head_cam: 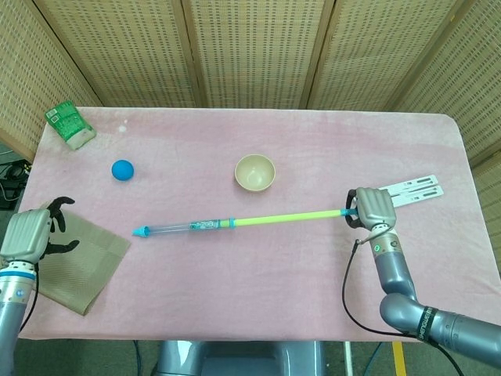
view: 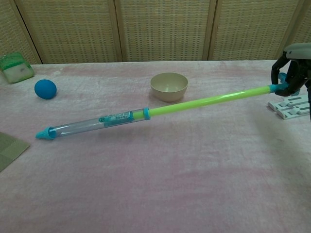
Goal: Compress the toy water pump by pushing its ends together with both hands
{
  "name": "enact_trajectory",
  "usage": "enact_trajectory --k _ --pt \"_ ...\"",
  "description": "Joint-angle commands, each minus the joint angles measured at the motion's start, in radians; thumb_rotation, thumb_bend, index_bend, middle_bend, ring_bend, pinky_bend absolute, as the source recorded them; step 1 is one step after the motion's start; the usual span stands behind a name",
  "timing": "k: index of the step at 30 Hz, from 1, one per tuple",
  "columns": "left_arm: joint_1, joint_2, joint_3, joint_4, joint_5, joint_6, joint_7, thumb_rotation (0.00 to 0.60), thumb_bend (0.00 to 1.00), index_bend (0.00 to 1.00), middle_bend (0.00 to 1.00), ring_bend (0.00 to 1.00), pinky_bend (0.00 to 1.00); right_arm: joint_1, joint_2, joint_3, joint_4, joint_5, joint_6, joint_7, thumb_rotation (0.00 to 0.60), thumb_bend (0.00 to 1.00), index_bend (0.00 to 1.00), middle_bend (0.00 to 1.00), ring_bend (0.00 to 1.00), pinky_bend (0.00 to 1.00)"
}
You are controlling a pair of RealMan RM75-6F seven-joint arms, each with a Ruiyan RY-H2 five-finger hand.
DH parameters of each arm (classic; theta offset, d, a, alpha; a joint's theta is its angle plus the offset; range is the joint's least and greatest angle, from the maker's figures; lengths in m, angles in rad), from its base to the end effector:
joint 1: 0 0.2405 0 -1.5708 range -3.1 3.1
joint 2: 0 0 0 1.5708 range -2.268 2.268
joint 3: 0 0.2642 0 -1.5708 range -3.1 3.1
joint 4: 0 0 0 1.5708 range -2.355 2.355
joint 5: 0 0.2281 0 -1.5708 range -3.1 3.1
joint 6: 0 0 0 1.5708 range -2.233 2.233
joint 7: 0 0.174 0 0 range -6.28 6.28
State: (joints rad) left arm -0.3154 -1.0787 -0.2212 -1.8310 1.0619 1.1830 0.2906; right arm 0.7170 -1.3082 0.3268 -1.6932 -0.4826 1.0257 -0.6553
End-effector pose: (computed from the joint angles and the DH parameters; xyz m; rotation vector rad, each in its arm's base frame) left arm -0.2777 0.3052 0.1311 -1.3724 -1.0506 -0.7714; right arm -0.2034 -0.4055 0.0507 1.4614 -1.1743 0.6346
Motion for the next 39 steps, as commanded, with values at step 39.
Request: enact_trajectory --k 39 --pt "-0.48 -0.407 0.043 0.227 -0.682 -0.15 0.4 0.6 0.24 0.41 0.88 0.8 0.7 0.077 0.081 -0.065 -0.044 0.138 0.034 0.033 0.6 0.62 0.84 1.0 1.0 0.69"
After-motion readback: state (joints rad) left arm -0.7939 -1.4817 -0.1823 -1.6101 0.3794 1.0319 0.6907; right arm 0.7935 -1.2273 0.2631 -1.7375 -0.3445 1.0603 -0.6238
